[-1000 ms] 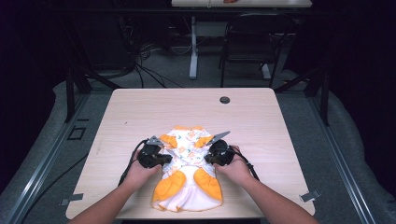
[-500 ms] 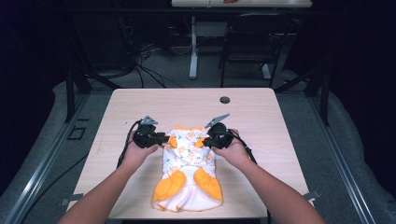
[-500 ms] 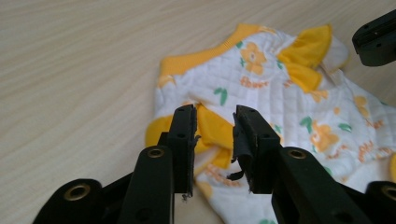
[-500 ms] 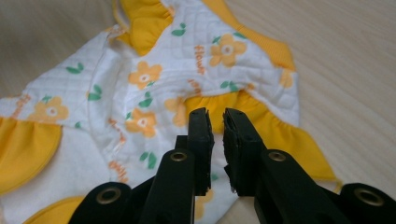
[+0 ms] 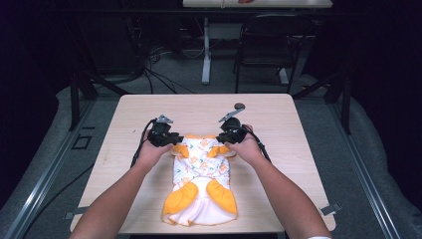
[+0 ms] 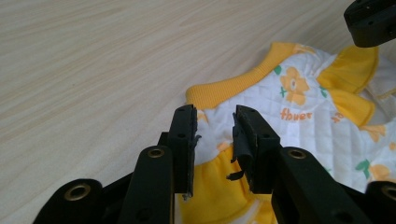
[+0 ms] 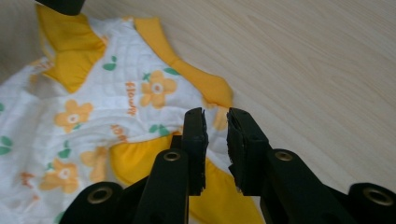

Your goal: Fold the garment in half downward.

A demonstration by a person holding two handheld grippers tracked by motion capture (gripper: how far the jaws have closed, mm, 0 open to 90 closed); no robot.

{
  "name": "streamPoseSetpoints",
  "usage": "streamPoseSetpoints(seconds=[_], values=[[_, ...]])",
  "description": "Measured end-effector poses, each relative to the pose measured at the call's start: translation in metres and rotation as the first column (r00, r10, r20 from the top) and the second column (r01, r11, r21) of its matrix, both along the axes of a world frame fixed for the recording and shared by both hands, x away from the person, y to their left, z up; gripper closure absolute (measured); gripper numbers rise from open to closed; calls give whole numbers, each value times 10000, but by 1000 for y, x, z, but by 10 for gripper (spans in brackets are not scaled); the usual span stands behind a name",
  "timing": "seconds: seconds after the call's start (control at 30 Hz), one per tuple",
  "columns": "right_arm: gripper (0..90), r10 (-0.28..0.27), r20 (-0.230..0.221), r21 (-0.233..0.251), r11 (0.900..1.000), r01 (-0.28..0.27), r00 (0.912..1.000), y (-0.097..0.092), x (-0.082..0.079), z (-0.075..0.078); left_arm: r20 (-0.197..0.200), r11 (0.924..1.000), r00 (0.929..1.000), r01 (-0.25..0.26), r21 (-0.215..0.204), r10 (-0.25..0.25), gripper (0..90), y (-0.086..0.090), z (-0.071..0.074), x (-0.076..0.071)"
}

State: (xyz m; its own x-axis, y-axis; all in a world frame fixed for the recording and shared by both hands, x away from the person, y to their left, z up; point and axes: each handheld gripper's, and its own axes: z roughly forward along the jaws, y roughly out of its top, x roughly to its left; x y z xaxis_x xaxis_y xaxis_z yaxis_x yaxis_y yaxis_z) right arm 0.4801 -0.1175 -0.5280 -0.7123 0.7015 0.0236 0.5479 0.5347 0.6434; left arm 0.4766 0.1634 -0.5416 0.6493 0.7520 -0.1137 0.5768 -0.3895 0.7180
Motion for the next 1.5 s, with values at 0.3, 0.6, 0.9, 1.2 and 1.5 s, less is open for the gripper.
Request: streamPoseSetpoints(seconds=[0.3, 0.6, 0.9, 1.2, 1.5], values=[[717, -23, -129, -364, 9993, 18, 9999, 8, 11, -17, -150, 9997, 9999, -8, 238, 11, 621, -2, -18, 11], [667, -360, -445, -351, 9988, 345, 9984, 11, 16, -29, -318, 9992, 9995, 19, 404, -6, 617, -5, -26, 14], [662, -548, -571, -309, 9981, 531, 9969, 8, 16, -35, -478, 9984, 9989, 21, 560, 6, 640, -9, -32, 13], [731, -522, -767, -166, 9986, 511, 9957, 6, 15, -37, -447, 9985, 9990, 41, 539, -16, 703, -11, -32, 12], [879, -489, -736, -324, 9984, 466, 9961, 8, 11, -36, -587, 9990, 9982, -54, 445, 80, 811, -13, -32, 10]])
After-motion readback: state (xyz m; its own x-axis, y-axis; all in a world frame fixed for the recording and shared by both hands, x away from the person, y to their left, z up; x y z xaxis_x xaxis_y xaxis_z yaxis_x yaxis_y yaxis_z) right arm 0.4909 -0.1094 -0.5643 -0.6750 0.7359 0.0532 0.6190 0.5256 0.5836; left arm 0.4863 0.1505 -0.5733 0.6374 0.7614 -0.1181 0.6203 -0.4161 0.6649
